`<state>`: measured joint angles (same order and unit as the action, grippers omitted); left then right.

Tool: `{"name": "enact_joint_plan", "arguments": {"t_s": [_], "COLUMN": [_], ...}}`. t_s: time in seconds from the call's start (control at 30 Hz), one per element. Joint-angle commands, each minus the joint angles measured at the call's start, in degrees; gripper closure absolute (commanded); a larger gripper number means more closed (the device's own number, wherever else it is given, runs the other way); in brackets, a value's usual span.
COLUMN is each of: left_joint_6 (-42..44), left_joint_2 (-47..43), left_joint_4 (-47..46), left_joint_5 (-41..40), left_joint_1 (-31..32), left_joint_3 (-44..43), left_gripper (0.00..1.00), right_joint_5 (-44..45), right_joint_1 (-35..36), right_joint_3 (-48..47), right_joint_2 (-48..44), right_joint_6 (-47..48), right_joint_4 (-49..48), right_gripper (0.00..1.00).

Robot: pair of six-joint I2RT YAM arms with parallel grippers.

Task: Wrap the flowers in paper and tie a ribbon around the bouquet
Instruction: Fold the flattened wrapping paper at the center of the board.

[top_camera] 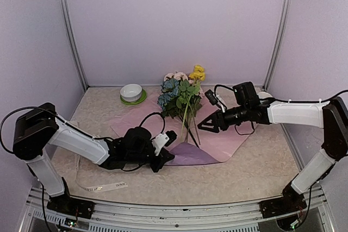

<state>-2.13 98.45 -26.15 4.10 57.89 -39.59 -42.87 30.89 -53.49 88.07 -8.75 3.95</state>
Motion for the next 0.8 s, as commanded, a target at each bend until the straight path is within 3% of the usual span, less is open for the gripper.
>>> {"name": "enact_joint_plan", "arguments": {"t_s": [0.0,0.17,0.33,0.4,0.57,0.7,0.77], "left_joint_6": [-0.14,-0.43,-0.63,-0.90,-1.12,-1.68,-2.16], "left_joint_2": [0.69,0.46,0.18,0.35,1.06,1.60,1.95], "left_joint_4": [-1.16,-1.04,-1.61,-2.19,-3.73,-4.61,-5.45], "left_joint_5": [0.58,0.50,0.66,1.19,0.35,0.68,0.62], "left_joint_1": [-0.66,-0.88,-0.94,-1.06,-1.65,-2.78,-3.43], "left_joint_3": [-1.65,-1.46,-1.22,-1.34,-1.58,-1.50,-1.25], "left_gripper": [1.00,1.00,1.00,1.00,1.00,1.00,1.00], "right_joint_5": [13.45,20.45,16.30,14.85,10.19,12.65,12.61], "right_joint_1": [-0.81,-0.60,1.10,2.35,4.51,3.74,3.56], "right_joint_3": [-8.54,-15.16,-12.97,-12.04,-9.56,-6.01,-5.22], "right_joint_2": [11.94,21.24,23.71,24.46,25.66,23.68,23.11], "right_joint_6": [-5.73,-8.73,-12.97,-14.48,-17.90,-21.97,-22.33], "right_joint_4": [2.89,2.88,-3.68,-6.00,-10.59,-12.41,-13.28], "right_gripper": [0.45,0.58,0.92,1.00,1.00,1.00,0.92]}}
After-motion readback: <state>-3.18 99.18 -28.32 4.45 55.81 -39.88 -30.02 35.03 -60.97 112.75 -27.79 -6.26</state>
